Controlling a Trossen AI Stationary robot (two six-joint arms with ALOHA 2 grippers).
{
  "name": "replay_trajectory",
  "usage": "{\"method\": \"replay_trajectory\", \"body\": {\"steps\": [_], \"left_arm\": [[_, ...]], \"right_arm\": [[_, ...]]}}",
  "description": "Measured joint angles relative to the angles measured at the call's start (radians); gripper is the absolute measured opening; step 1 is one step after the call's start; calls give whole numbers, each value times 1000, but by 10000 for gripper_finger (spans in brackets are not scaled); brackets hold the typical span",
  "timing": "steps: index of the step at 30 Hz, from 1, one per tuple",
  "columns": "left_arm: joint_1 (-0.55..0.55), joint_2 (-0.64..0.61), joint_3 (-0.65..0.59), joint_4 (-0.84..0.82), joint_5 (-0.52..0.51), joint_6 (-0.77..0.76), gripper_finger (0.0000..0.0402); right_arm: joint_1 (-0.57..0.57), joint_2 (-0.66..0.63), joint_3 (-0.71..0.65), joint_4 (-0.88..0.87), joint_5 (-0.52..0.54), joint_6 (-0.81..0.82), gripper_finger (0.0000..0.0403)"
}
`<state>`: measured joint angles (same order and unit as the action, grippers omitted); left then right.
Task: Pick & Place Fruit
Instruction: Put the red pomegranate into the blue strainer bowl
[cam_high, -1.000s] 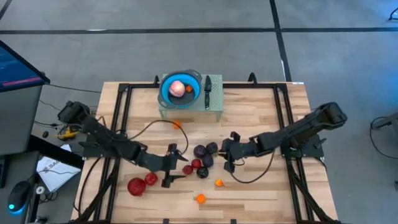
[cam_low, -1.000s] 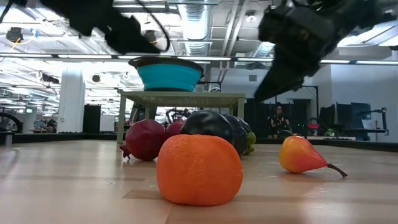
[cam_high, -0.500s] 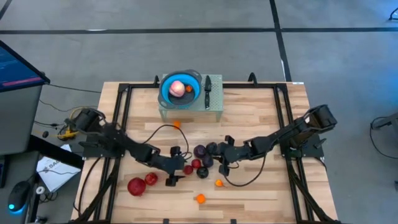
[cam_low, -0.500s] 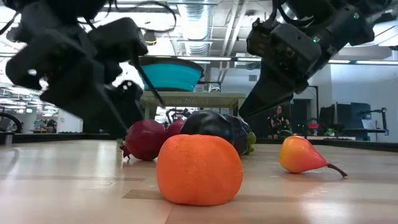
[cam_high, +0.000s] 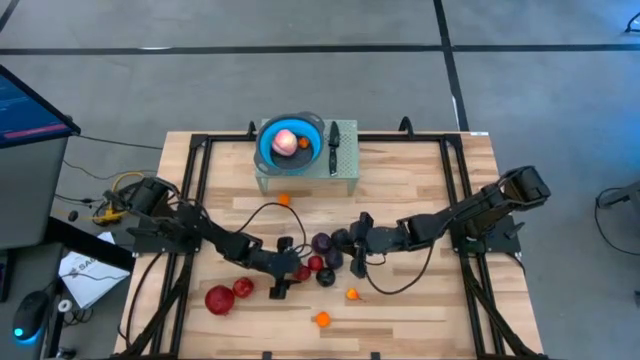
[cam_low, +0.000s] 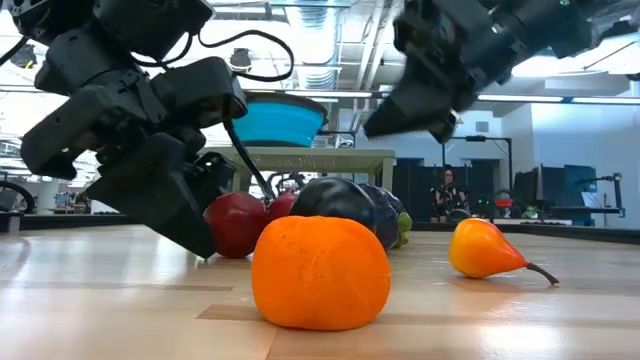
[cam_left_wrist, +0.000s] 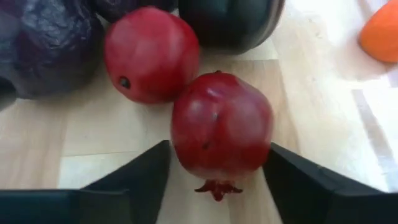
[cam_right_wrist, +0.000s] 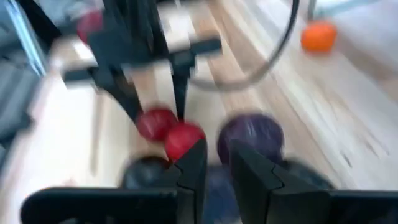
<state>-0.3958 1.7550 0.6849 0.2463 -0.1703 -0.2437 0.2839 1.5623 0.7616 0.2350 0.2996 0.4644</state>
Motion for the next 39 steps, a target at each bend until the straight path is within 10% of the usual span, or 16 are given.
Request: {"method": "replay_trajectory", "body": {"steps": [7,24,39], "left_arm": [[-2,-60,-1,-21,103,-134,127],[89,-525,0,-43,145,-398,144],[94,-584,0,-47,223,-428,155]], "right_arm": [[-25,10,9,136,-13,-31,63],[-2,10,155,129,-194,-780,234],[-21,96,358,67,-280,-977,309]]}}
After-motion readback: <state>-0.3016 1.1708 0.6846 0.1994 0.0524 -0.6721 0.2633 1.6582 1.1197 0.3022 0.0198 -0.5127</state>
